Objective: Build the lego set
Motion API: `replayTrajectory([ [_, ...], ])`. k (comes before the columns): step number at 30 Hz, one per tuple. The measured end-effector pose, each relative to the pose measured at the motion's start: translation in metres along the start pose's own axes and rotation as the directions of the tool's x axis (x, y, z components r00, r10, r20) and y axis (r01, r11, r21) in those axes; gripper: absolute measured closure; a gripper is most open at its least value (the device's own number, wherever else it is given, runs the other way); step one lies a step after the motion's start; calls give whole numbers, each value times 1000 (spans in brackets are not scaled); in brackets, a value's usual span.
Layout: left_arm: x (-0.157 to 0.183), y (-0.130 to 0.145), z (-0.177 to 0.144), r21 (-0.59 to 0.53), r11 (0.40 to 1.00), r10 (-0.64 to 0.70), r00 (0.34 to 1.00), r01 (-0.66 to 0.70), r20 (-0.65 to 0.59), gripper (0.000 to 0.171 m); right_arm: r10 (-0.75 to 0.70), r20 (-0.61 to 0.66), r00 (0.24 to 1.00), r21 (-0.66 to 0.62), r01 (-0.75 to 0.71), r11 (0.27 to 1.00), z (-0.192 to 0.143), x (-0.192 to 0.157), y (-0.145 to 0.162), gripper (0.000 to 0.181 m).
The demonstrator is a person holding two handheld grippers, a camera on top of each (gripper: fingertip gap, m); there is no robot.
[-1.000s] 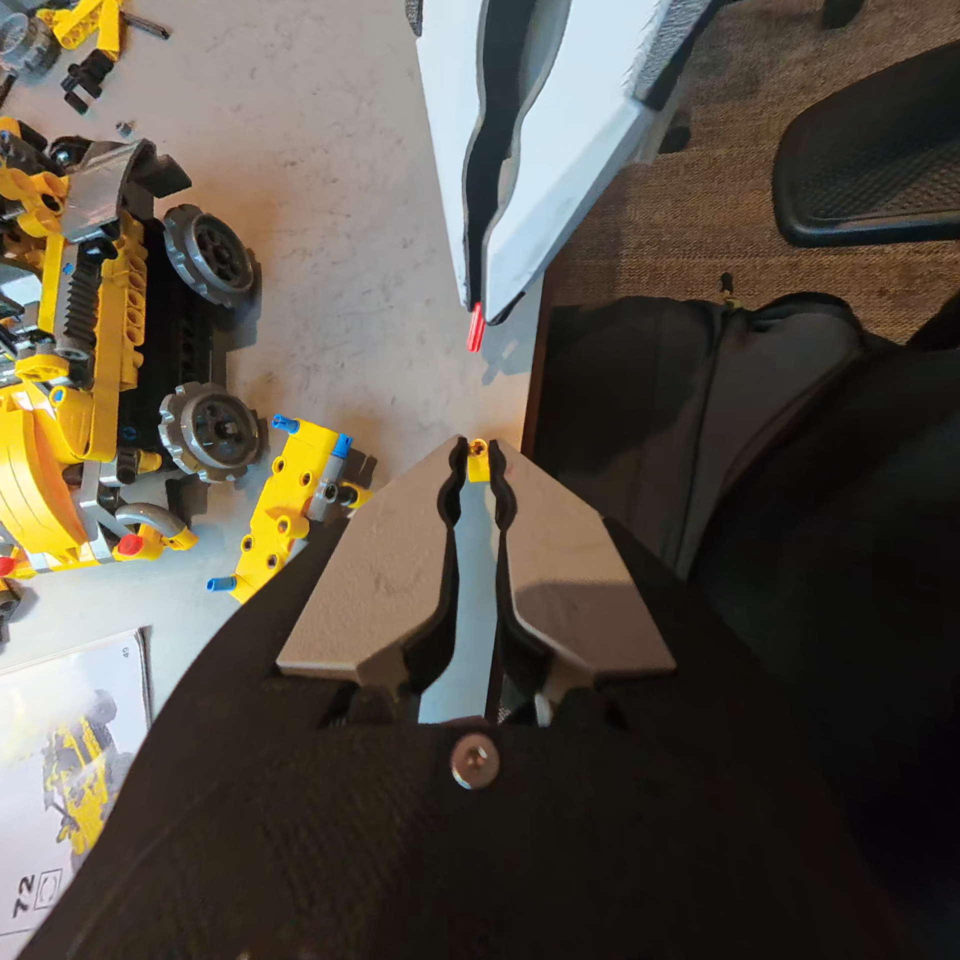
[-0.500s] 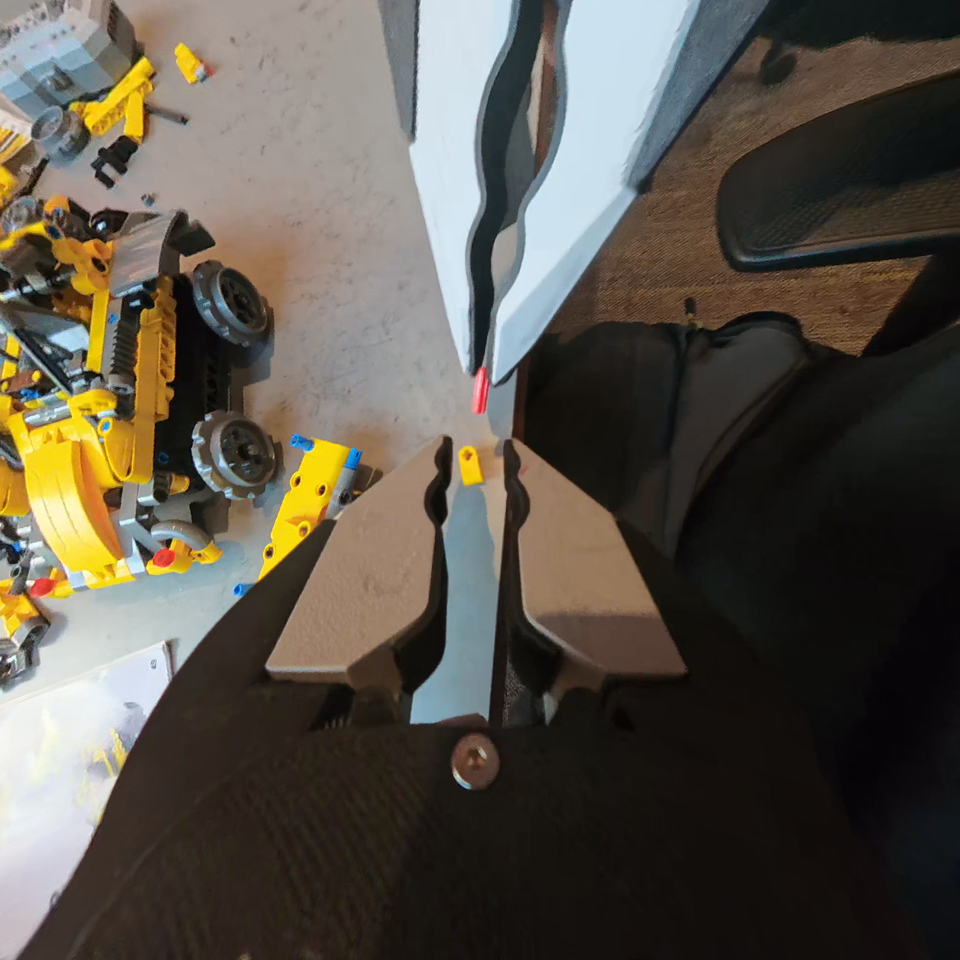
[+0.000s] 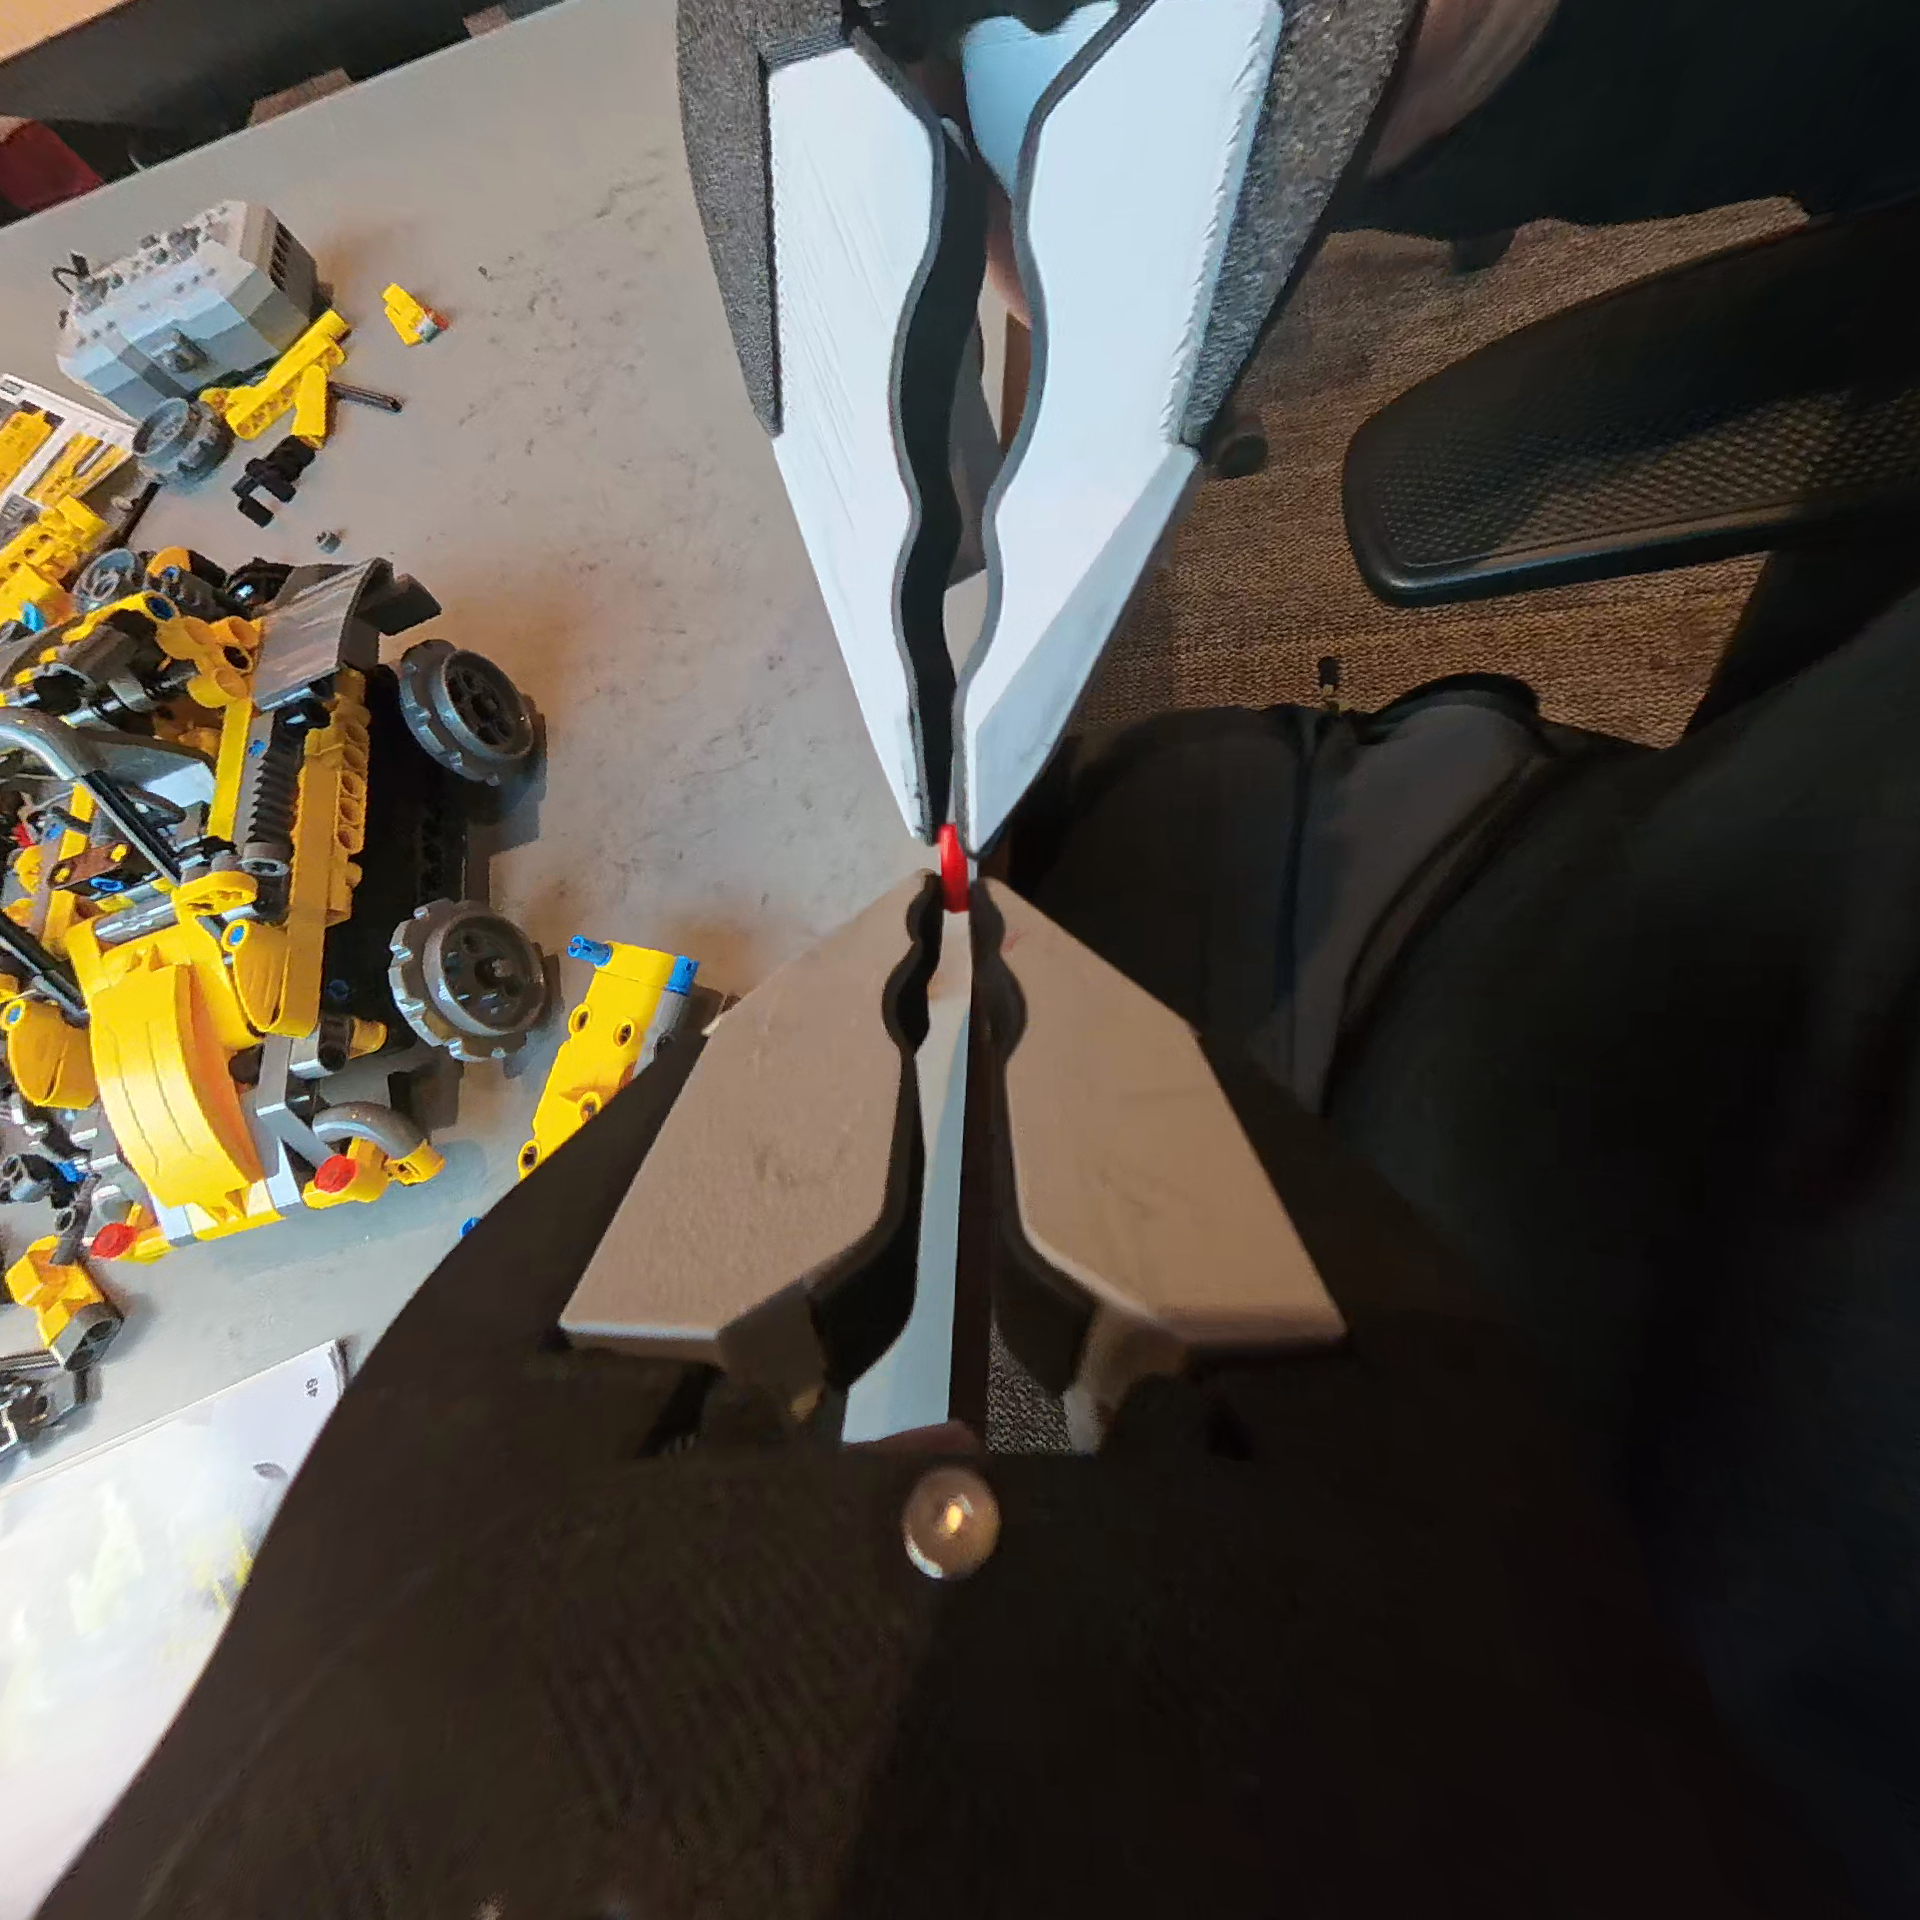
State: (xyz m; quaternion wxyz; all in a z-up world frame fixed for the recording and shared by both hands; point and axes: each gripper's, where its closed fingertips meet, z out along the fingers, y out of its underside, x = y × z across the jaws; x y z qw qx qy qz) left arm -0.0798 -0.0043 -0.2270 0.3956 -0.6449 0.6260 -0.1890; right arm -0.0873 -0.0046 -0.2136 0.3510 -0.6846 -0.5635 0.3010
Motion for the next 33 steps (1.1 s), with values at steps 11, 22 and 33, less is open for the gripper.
replayTrajectory([
  [11,-1,-3,-3,15,999,41,998,-41,48,171,26,24,999,80,-28,996,-3,-1,-6,175],
  [22,0,-2,0,22,1000,9,999,-10,35,171,-13,2,1000,49,13,999,-2,-2,-2,176],
  [33,1,-2,2,32,999,-1,999,0,36,171,-32,-16,999,39,32,999,0,-3,-1,175],
])
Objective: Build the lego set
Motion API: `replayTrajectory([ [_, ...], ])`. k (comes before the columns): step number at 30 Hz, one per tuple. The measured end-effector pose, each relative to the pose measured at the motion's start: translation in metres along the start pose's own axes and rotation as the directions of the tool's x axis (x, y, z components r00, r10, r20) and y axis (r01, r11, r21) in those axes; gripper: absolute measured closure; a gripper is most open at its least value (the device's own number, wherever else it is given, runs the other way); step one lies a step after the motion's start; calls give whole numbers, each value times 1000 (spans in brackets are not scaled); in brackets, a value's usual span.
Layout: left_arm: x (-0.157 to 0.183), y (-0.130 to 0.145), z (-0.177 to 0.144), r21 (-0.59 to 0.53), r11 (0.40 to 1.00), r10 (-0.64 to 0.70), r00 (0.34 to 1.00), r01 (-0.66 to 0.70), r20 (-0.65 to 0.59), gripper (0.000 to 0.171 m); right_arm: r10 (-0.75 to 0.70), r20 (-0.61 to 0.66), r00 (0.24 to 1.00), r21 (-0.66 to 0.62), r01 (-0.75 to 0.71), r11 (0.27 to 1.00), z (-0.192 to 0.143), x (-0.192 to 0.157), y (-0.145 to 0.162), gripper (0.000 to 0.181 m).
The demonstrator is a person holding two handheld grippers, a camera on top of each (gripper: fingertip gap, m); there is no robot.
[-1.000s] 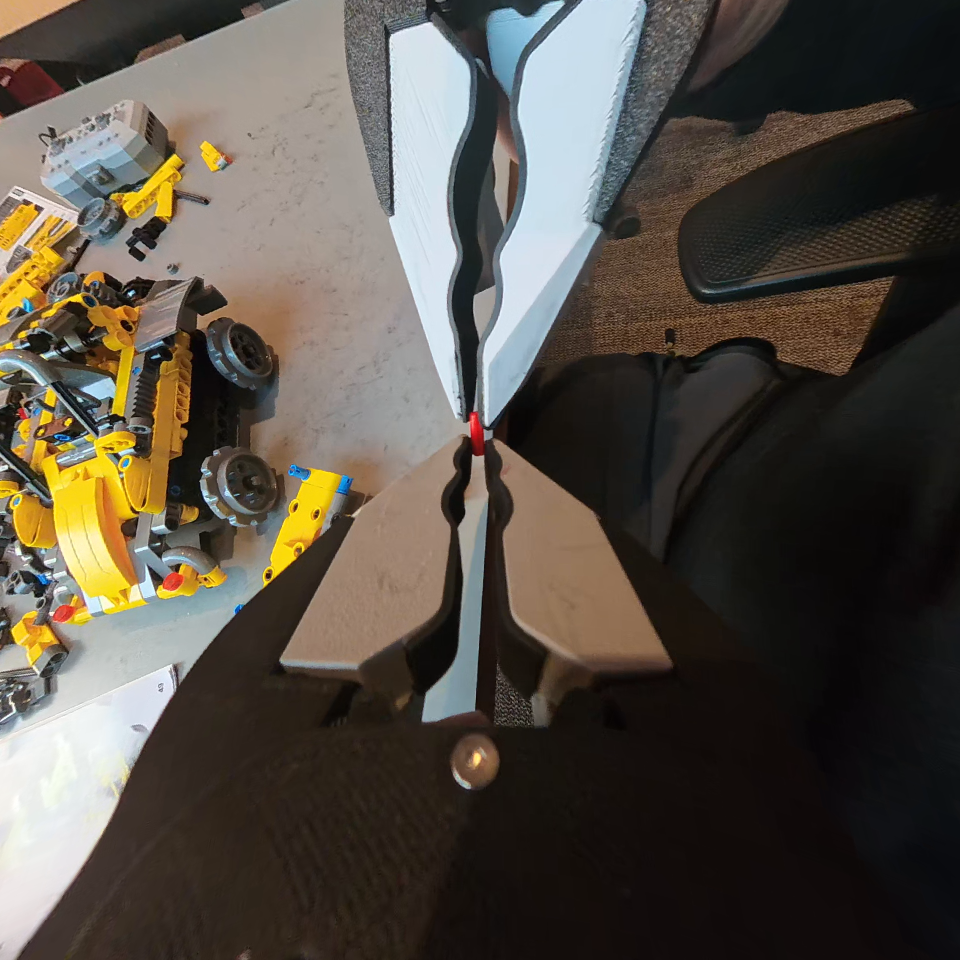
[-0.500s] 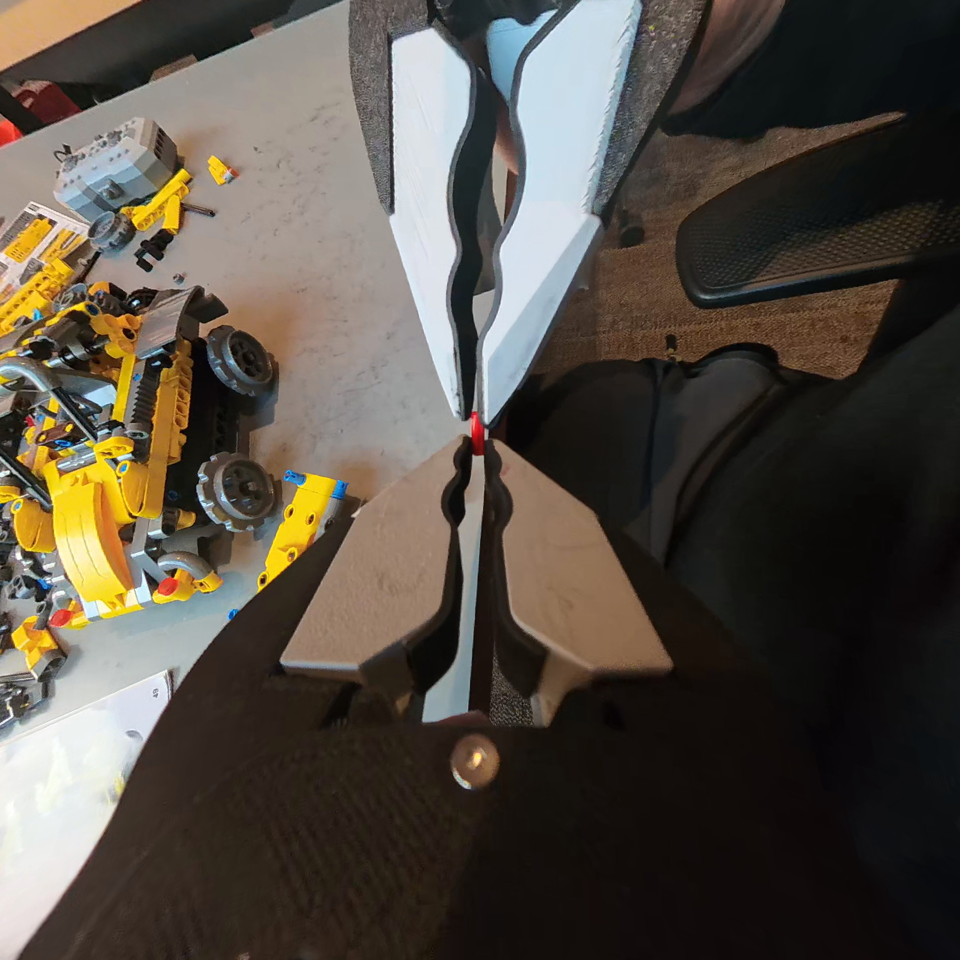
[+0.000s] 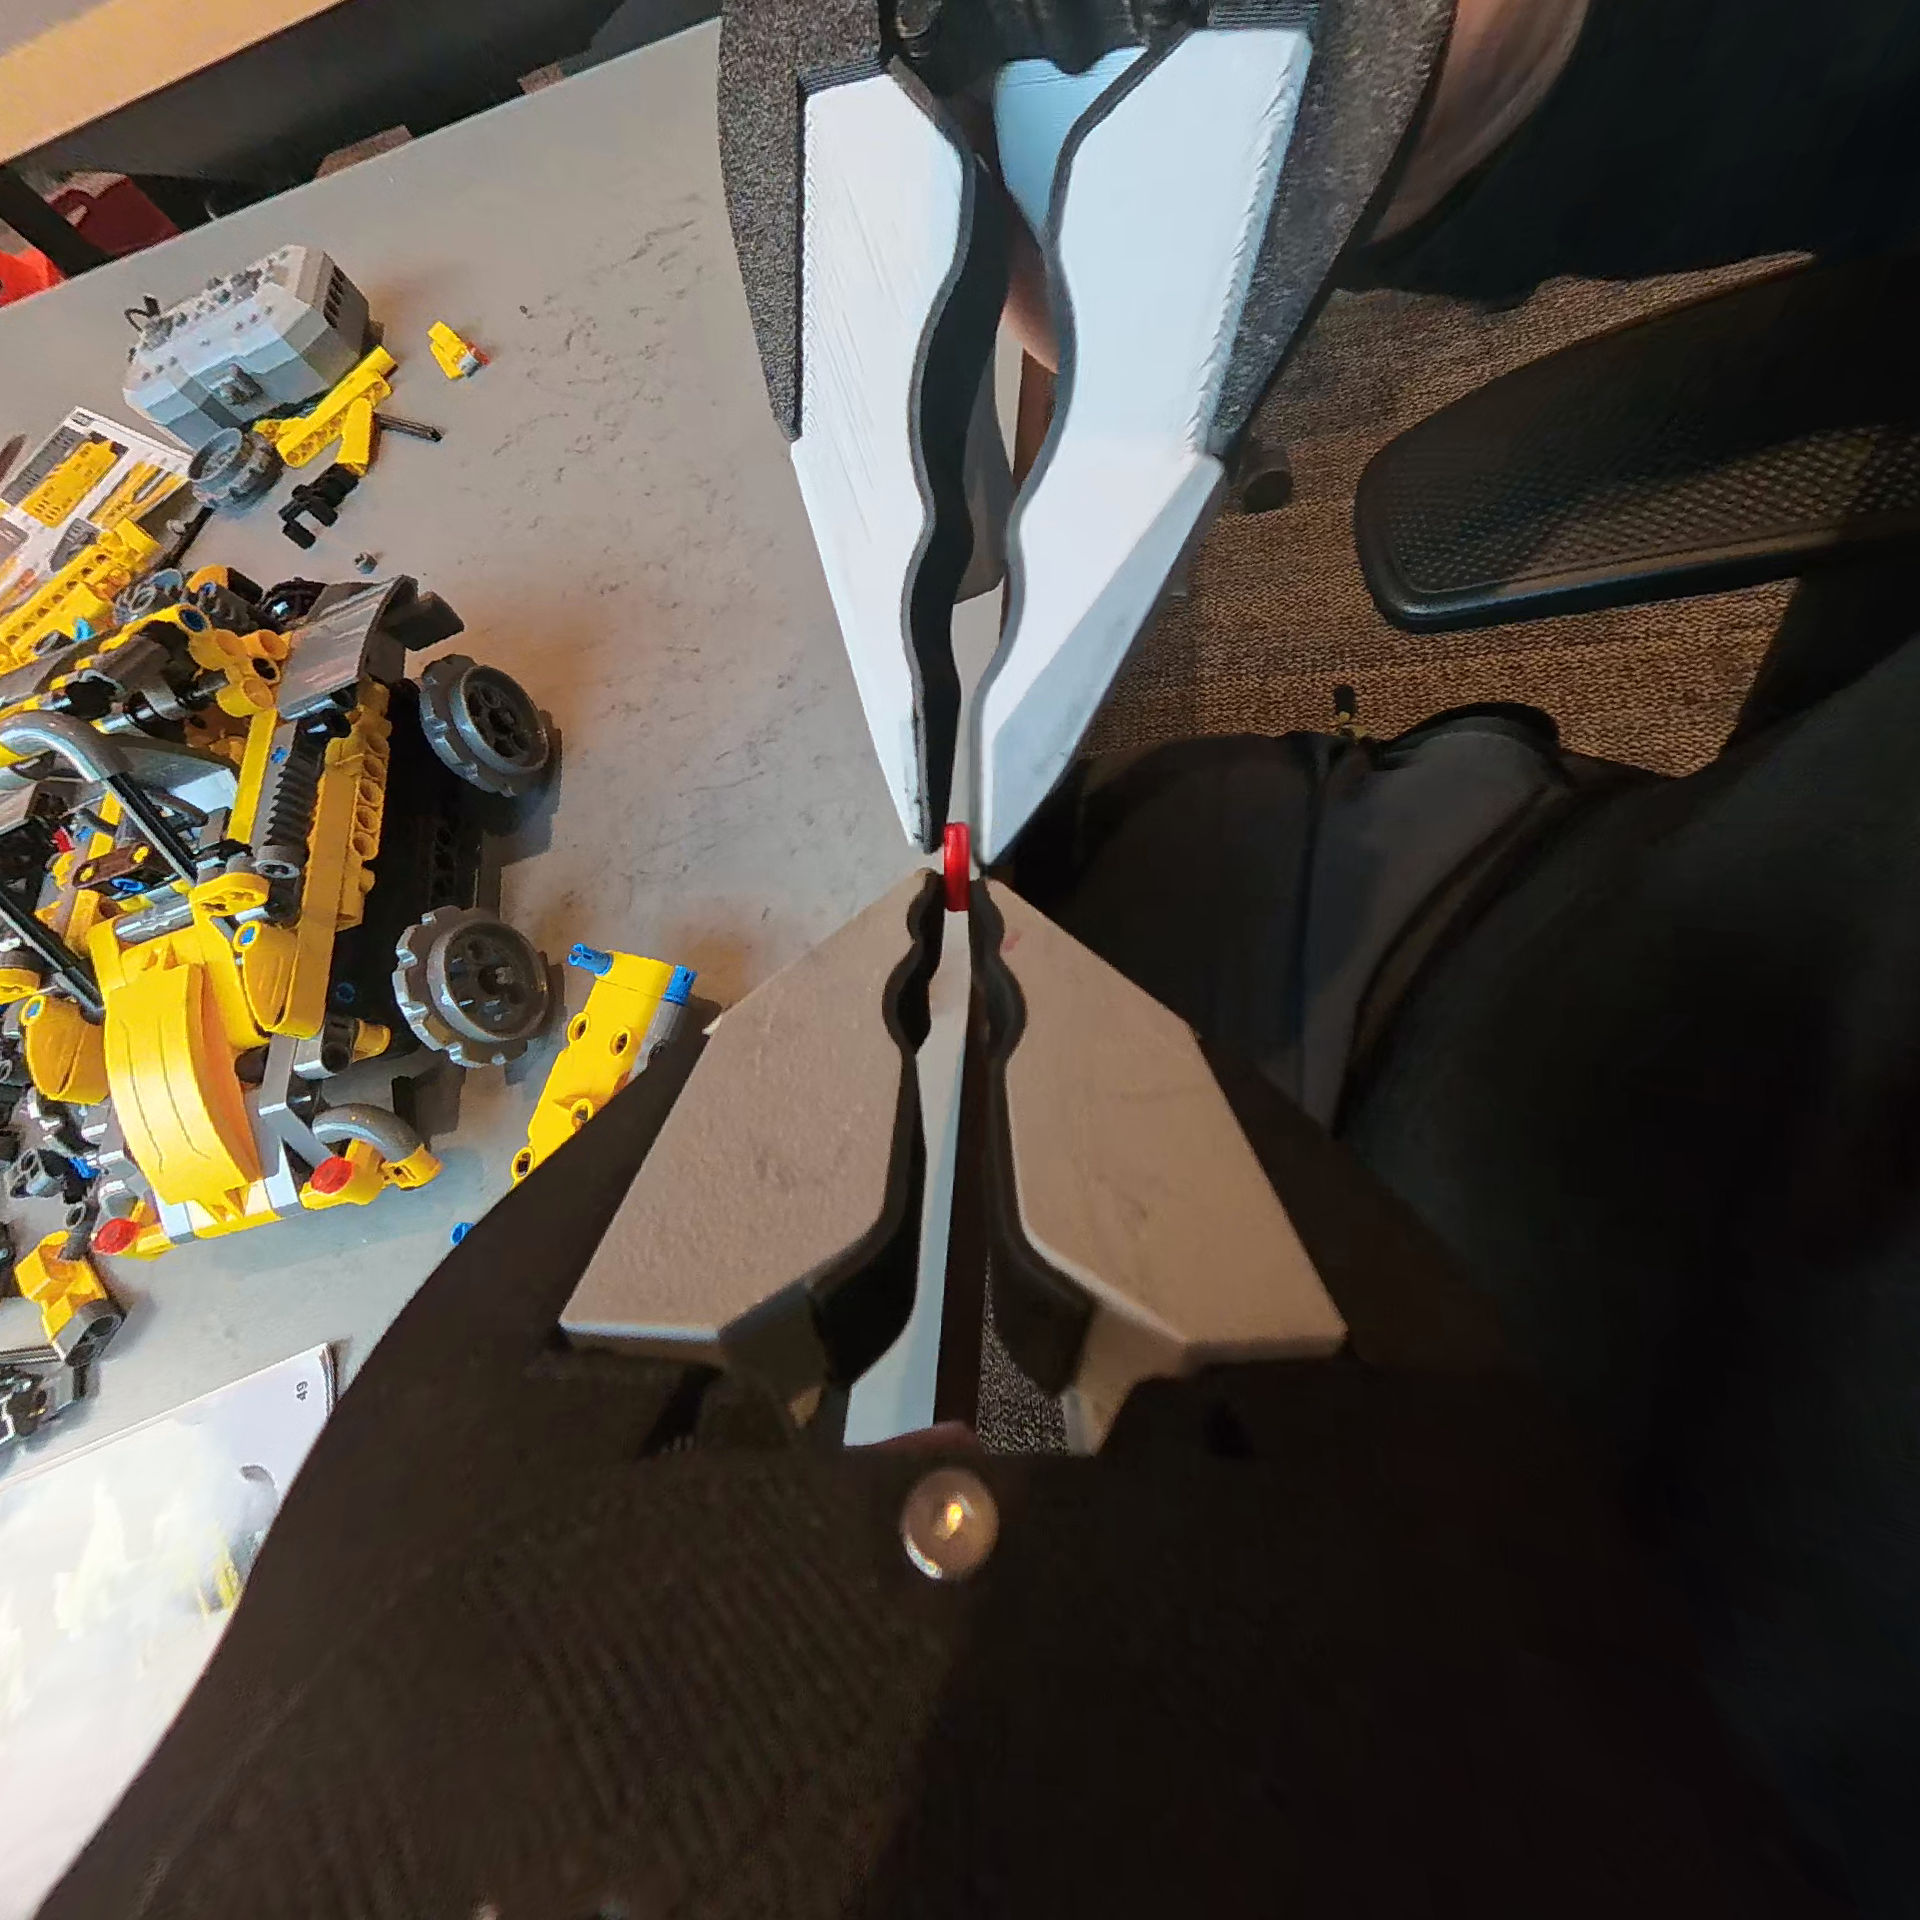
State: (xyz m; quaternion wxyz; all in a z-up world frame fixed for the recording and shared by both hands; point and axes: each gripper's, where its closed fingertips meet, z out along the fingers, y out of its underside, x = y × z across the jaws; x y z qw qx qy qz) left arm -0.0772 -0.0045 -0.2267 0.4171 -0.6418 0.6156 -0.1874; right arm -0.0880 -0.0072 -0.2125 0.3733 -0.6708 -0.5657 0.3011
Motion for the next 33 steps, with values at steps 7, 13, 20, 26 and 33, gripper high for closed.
replayTrajectory([
  [7,-2,0,-1,20,1000,-13,1000,13,5,171,5,-2,1000,7,-5,1000,0,0,-2,173],
  [13,-4,-2,-2,33,999,13,999,-14,43,171,19,-11,1000,14,-19,1000,0,3,-3,176],
  [20,-8,-4,-3,35,995,88,987,-93,131,171,4,-27,1000,8,-4,1000,0,4,-3,177],
  [26,-11,-3,-3,14,992,120,978,-124,172,171,-17,-62,998,-4,17,1000,1,7,-2,176],
  [33,-18,3,-2,-70,977,212,942,-201,259,171,-80,-134,988,-37,75,996,5,12,-1,176],
])
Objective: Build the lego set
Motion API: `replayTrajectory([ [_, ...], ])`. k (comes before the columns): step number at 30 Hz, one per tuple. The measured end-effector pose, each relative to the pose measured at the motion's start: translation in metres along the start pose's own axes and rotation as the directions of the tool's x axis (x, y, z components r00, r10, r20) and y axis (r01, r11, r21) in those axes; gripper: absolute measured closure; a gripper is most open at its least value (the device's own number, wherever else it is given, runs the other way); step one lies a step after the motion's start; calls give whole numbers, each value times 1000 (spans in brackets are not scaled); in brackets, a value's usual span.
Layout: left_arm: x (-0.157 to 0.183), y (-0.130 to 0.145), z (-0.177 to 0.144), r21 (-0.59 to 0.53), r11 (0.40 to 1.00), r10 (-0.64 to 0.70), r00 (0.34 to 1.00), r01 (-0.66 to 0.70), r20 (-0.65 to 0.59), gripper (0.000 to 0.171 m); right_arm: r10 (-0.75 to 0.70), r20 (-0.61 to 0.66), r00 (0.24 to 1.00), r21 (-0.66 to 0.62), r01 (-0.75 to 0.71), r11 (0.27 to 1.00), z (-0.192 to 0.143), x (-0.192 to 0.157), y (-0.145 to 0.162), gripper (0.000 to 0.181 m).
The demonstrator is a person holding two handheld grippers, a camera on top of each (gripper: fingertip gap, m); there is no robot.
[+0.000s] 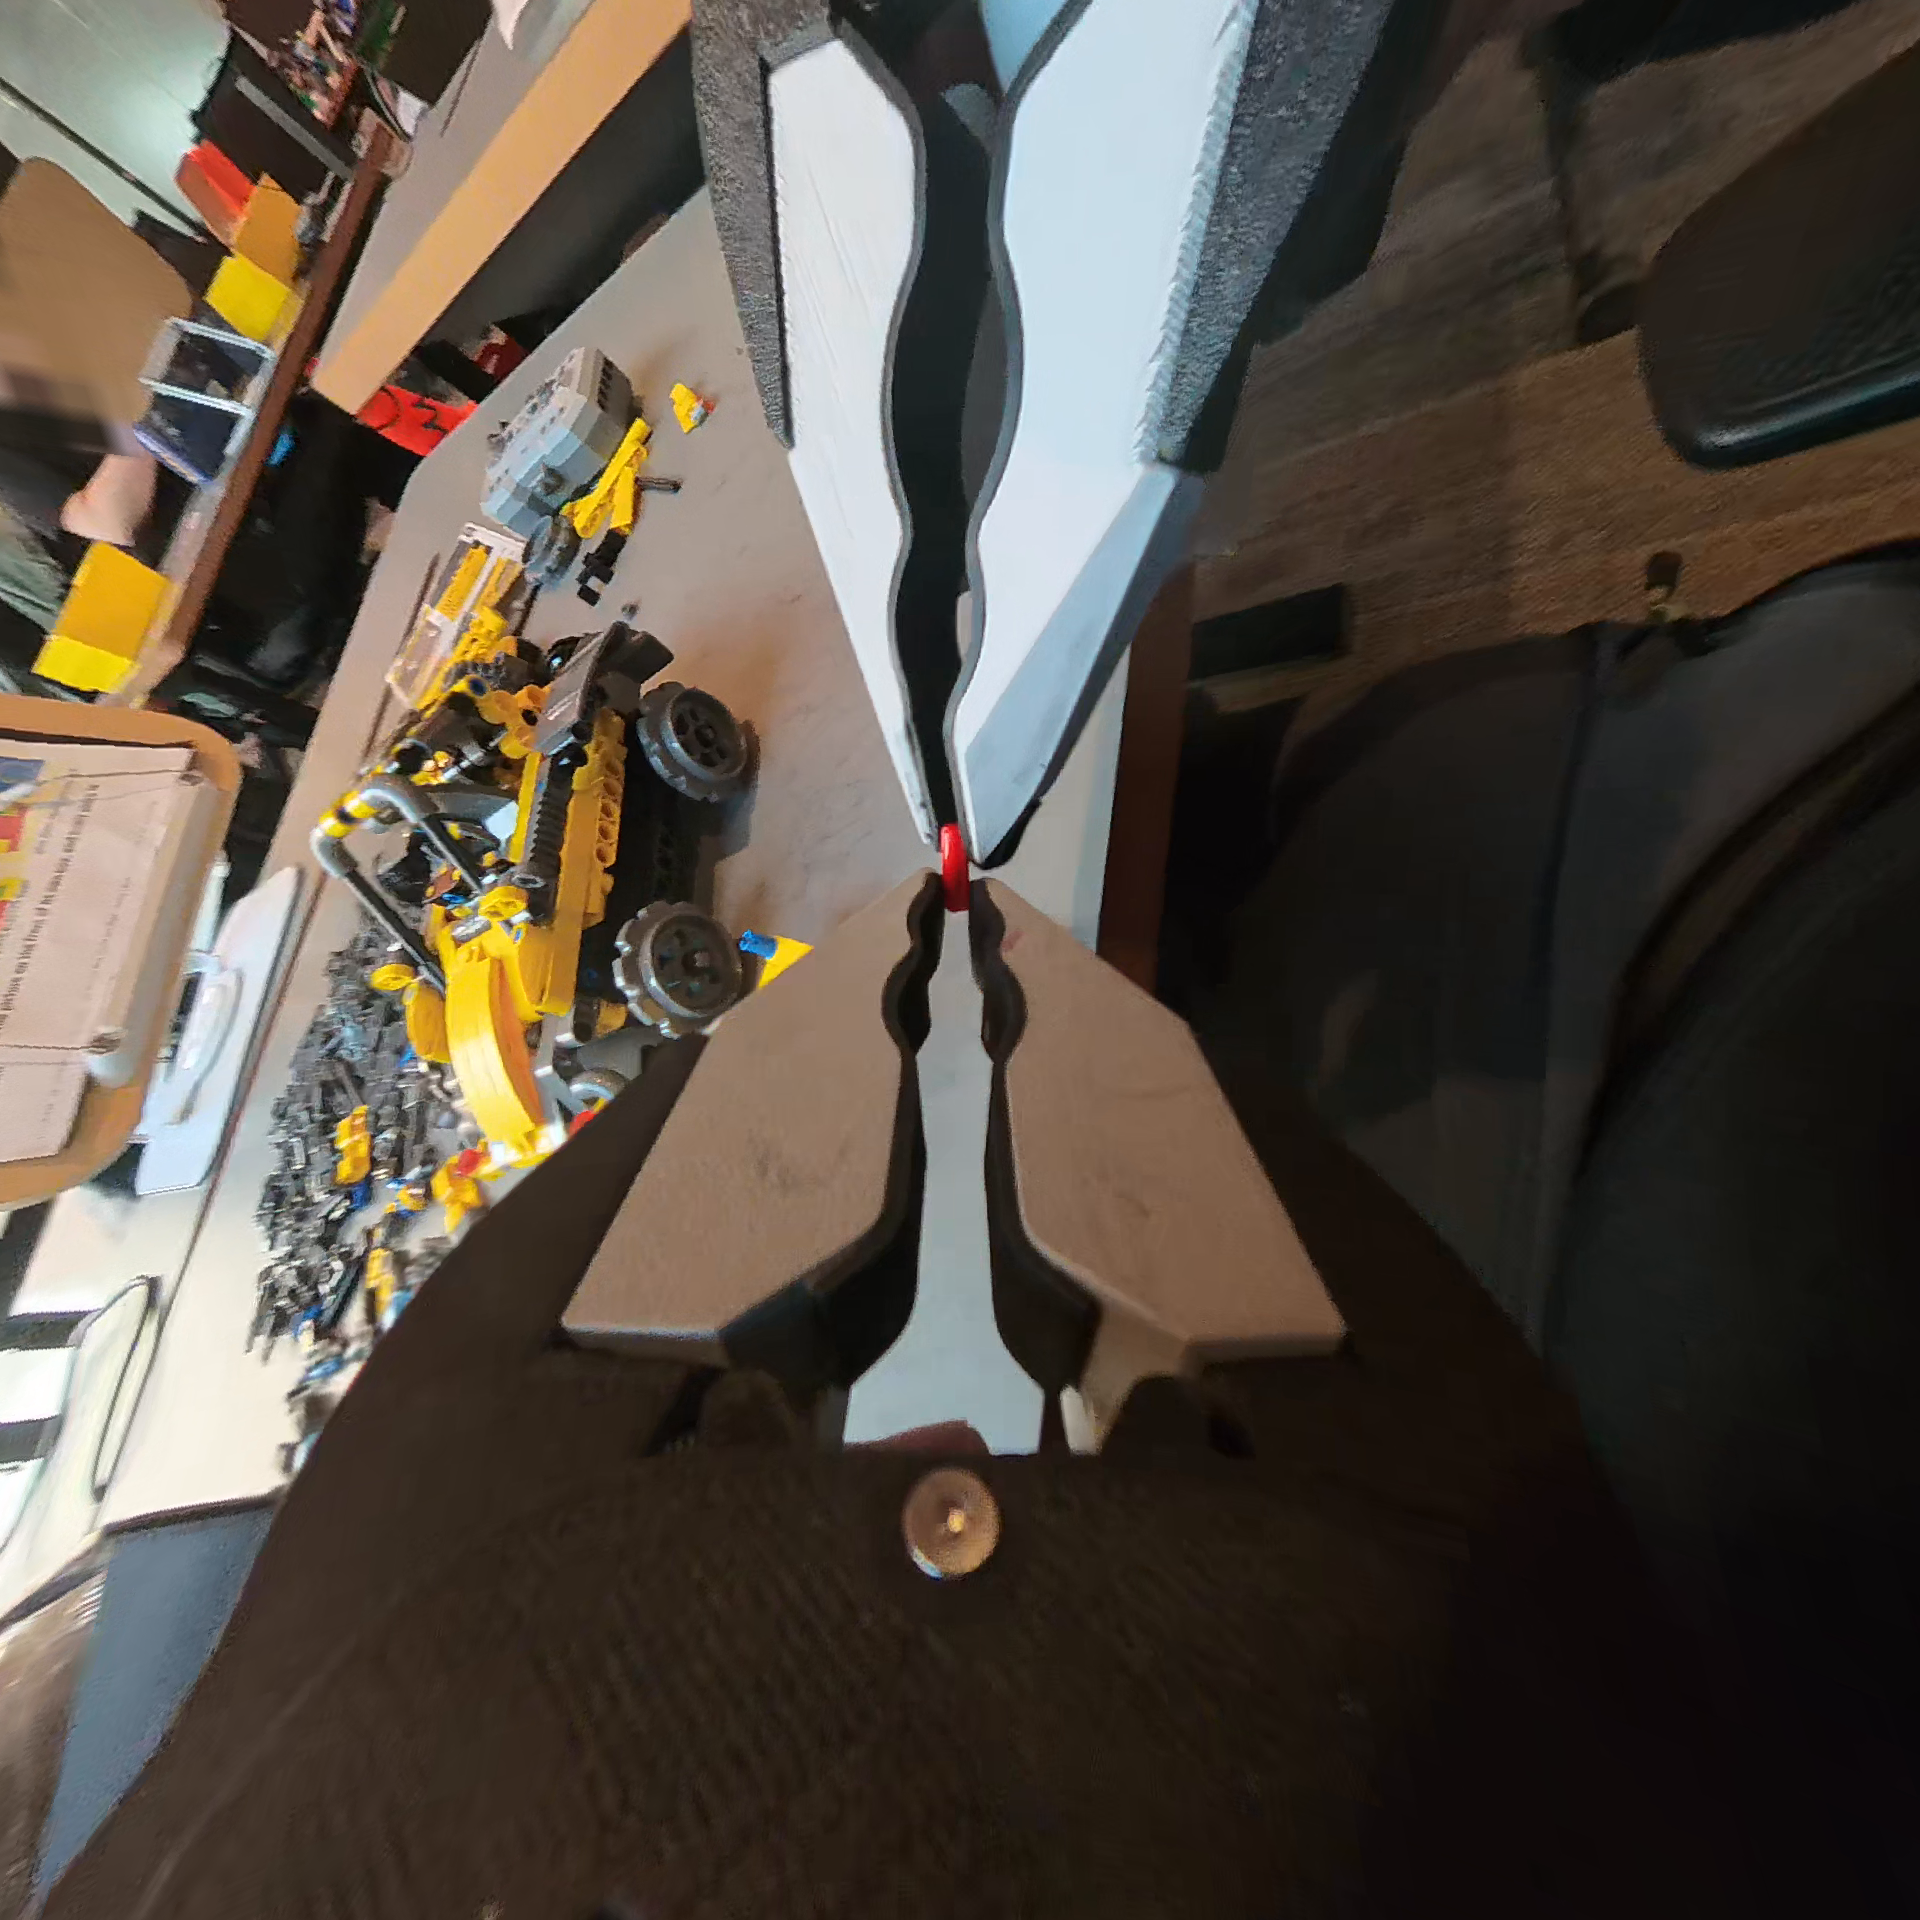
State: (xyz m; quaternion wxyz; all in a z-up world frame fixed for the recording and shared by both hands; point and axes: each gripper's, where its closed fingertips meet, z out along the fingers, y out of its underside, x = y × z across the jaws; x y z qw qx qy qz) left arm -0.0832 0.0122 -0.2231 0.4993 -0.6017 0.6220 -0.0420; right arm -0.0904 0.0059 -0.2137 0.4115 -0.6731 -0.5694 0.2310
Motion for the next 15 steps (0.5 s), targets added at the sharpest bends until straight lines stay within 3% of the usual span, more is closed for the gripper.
replayTrajectory([
  [9,-4,2,2,-57,994,93,992,-88,87,170,4,-22,1000,35,-3,999,1,2,-5,177],
  [15,-4,3,1,-41,999,18,998,-15,64,171,-11,-36,999,42,12,999,2,2,-7,177],
])
